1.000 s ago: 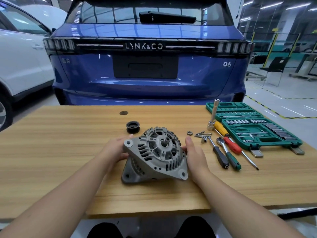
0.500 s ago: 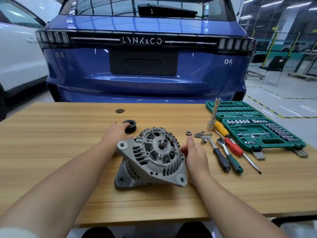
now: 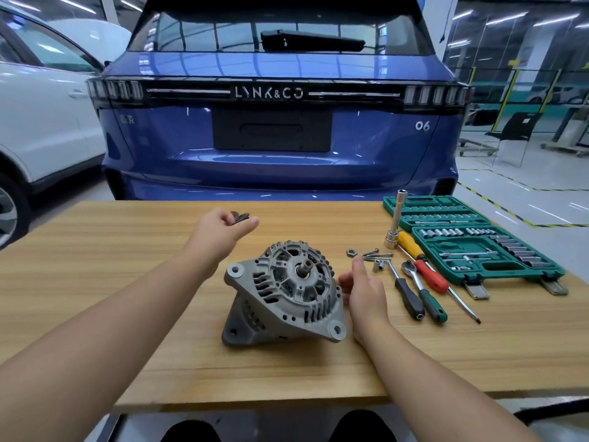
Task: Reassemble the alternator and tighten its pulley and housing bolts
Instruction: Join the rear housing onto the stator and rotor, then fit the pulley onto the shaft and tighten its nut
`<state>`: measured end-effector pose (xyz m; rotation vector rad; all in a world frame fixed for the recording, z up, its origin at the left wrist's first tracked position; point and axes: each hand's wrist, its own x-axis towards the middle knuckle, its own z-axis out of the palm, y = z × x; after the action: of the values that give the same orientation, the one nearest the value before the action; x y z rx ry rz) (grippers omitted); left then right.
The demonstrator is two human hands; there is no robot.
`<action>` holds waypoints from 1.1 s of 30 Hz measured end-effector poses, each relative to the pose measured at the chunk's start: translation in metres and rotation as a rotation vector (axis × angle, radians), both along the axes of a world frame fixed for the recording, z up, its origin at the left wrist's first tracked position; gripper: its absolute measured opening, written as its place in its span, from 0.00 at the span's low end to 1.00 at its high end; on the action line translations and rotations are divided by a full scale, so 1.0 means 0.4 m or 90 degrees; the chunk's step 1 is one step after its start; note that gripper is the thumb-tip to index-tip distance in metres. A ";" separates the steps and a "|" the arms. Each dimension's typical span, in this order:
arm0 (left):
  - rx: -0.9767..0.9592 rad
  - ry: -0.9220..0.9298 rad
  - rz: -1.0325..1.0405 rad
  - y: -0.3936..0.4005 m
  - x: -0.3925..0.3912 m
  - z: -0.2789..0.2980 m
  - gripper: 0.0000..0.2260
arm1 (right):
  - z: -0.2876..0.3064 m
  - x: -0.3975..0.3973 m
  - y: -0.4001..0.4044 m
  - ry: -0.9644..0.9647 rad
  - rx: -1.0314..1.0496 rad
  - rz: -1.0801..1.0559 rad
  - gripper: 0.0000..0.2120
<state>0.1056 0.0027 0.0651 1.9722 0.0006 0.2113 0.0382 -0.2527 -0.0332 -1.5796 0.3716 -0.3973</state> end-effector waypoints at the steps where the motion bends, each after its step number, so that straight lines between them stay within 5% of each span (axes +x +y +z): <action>1: 0.011 -0.028 -0.037 -0.006 -0.028 0.034 0.22 | 0.002 0.000 -0.004 0.010 0.036 -0.002 0.31; 5: 0.235 -0.088 -0.191 -0.050 -0.157 0.136 0.24 | 0.055 -0.010 0.002 0.054 0.052 0.021 0.24; 10: 0.419 -0.232 -0.260 -0.132 -0.221 0.144 0.30 | 0.254 -0.084 0.054 -0.177 -0.312 0.140 0.21; 14: 0.354 -0.271 -0.291 -0.169 -0.231 0.129 0.40 | 0.387 -0.126 0.063 -0.139 -0.435 0.347 0.31; 18: 0.294 -0.310 -0.267 -0.167 -0.234 0.109 0.52 | 0.402 -0.145 0.032 -0.132 -0.584 0.306 0.27; 22: 0.312 -0.349 -0.317 -0.173 -0.245 0.072 0.53 | 0.384 -0.158 0.037 -0.140 -0.516 0.370 0.16; 28: 0.349 -0.380 -0.315 -0.161 -0.245 0.030 0.46 | 0.366 -0.170 0.054 -0.125 -0.647 0.386 0.13; 33: 0.459 -0.244 -0.276 -0.149 -0.222 0.054 0.50 | 0.366 -0.171 0.058 -0.164 -0.696 0.372 0.14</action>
<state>0.0169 -0.0569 0.0868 2.5429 -0.8459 0.3296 -0.0303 -0.2297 0.1132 -2.5360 -0.6245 -0.3478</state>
